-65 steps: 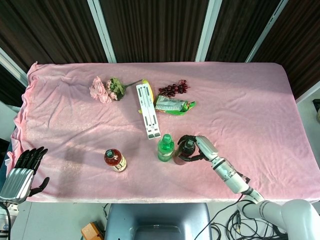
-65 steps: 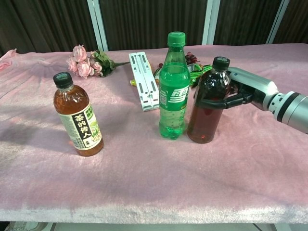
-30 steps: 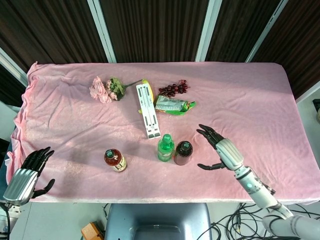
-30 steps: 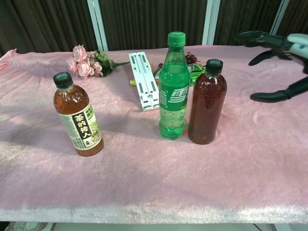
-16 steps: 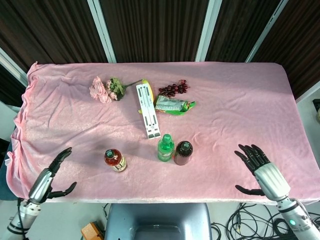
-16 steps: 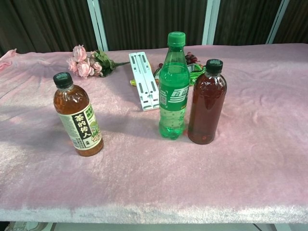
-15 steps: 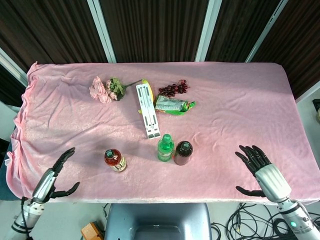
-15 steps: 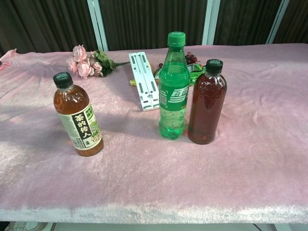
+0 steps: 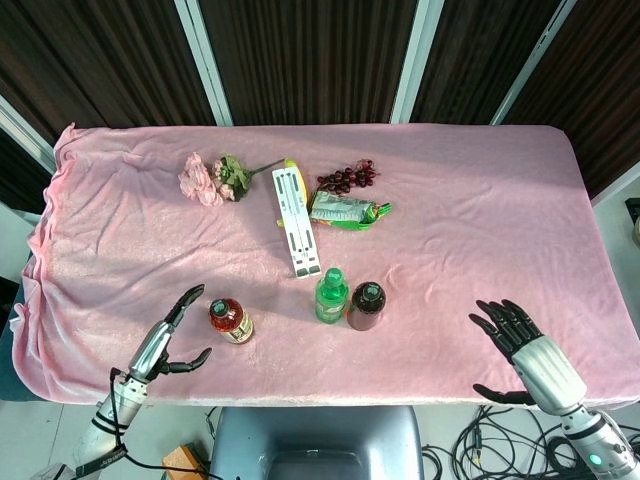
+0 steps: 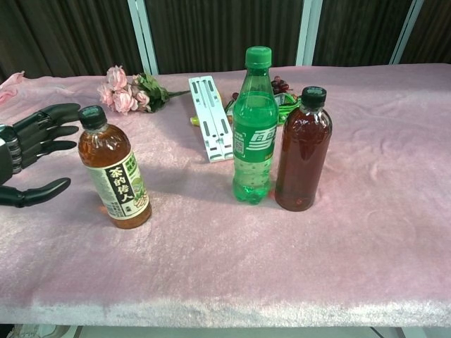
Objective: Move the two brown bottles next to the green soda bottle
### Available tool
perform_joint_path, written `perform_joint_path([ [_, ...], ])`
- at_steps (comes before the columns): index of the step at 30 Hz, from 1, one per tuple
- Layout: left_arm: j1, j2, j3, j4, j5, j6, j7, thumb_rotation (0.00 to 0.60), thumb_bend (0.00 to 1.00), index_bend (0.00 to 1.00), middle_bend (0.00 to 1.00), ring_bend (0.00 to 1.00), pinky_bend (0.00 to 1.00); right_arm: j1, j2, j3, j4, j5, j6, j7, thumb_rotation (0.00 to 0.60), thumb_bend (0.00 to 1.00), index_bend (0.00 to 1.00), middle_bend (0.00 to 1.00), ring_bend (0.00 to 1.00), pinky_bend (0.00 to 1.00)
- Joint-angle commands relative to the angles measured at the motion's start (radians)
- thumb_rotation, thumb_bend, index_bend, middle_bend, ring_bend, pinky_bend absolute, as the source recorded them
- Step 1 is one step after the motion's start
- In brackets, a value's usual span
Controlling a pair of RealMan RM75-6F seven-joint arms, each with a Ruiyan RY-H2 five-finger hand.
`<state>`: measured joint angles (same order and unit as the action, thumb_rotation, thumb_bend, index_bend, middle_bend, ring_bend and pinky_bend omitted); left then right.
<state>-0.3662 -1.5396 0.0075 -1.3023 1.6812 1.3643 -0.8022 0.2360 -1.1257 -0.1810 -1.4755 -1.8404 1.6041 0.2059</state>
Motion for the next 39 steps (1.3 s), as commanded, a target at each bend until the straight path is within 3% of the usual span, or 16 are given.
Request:
perform_joint_path([
  [1, -0.02, -0.023, -0.013, -0.005, -0.031, -0.039, 0.001, 0.6, 0.33, 0.0, 0.0, 0.0, 0.12, -0.004, 0.003, 0.004, 0.0, -0.003, 0.0, 0.004, 0.6, 0.27, 0.0, 0.0, 0.0, 0.04],
  [10, -0.093, -0.073, -0.035, -0.041, -0.084, -0.167, 0.064, 0.6, 0.32, 0.0, 0.0, 0.0, 0.13, -0.015, 0.012, 0.018, -0.004, -0.006, -0.006, 0.015, 0.6, 0.27, 0.0, 0.0, 0.0, 0.04],
  [13, -0.109, -0.092, -0.056, -0.045, -0.116, -0.193, 0.103, 0.6, 0.32, 0.01, 0.06, 0.03, 0.14, -0.018, 0.015, 0.019, -0.006, -0.011, -0.007, 0.019, 0.6, 0.27, 0.0, 0.0, 0.0, 0.04],
  [15, -0.118, -0.1, -0.066, -0.049, -0.138, -0.213, 0.121, 0.6, 0.32, 0.08, 0.16, 0.08, 0.16, -0.02, 0.018, 0.021, -0.006, -0.012, -0.009, 0.023, 0.6, 0.27, 0.0, 0.0, 0.0, 0.04],
  [21, -0.128, -0.129, -0.101, -0.042, -0.198, -0.234, 0.15, 0.6, 0.37, 0.42, 0.5, 0.31, 0.27, -0.024, 0.029, 0.021, -0.01, -0.02, -0.015, 0.035, 0.6, 0.27, 0.0, 0.0, 0.0, 0.04],
  [27, -0.122, -0.136, -0.137, -0.044, -0.231, -0.207, 0.151, 0.6, 0.47, 0.57, 0.65, 0.43, 0.4, -0.025, 0.035, 0.021, -0.012, -0.028, -0.024, 0.042, 0.6, 0.27, 0.0, 0.0, 0.0, 0.04],
  [31, -0.123, -0.134, -0.161, -0.057, -0.242, -0.193, 0.126, 0.6, 0.5, 0.6, 0.68, 0.44, 0.41, -0.025, 0.036, 0.022, -0.015, -0.033, -0.032, 0.042, 0.6, 0.27, 0.0, 0.0, 0.0, 0.04],
  [39, -0.167, -0.199, -0.211, -0.021, -0.244, -0.186, 0.101, 0.6, 0.51, 0.59, 0.61, 0.37, 0.32, -0.023, 0.034, 0.027, -0.019, -0.038, -0.047, 0.038, 0.6, 0.27, 0.0, 0.0, 0.0, 0.04],
])
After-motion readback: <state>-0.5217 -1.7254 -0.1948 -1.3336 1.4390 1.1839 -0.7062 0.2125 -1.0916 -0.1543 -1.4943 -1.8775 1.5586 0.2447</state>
